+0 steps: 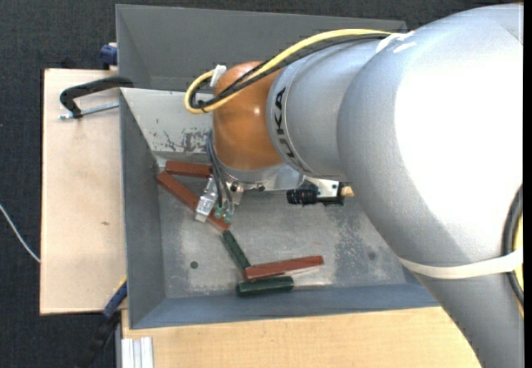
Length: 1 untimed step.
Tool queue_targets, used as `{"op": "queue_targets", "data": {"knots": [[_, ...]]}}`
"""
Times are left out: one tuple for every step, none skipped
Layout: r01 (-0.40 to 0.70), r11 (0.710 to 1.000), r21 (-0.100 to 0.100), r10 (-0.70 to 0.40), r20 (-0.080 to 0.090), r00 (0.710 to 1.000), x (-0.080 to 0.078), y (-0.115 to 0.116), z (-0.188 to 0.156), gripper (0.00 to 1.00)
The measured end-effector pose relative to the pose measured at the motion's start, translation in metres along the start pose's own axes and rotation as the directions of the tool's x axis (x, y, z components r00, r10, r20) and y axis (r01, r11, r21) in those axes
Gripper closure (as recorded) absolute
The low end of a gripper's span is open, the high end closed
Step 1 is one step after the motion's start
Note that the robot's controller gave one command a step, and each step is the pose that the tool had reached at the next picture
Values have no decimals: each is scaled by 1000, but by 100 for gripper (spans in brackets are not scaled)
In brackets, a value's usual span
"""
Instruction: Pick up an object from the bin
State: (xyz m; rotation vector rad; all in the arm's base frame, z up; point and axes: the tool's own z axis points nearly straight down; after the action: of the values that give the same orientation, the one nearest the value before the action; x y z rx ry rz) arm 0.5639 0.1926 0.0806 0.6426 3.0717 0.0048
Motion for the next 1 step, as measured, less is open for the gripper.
{"op": "queue_targets", "data": {"knots": [[0, 1000, 0, 0, 0, 1000, 0, 0, 0, 100]]}}
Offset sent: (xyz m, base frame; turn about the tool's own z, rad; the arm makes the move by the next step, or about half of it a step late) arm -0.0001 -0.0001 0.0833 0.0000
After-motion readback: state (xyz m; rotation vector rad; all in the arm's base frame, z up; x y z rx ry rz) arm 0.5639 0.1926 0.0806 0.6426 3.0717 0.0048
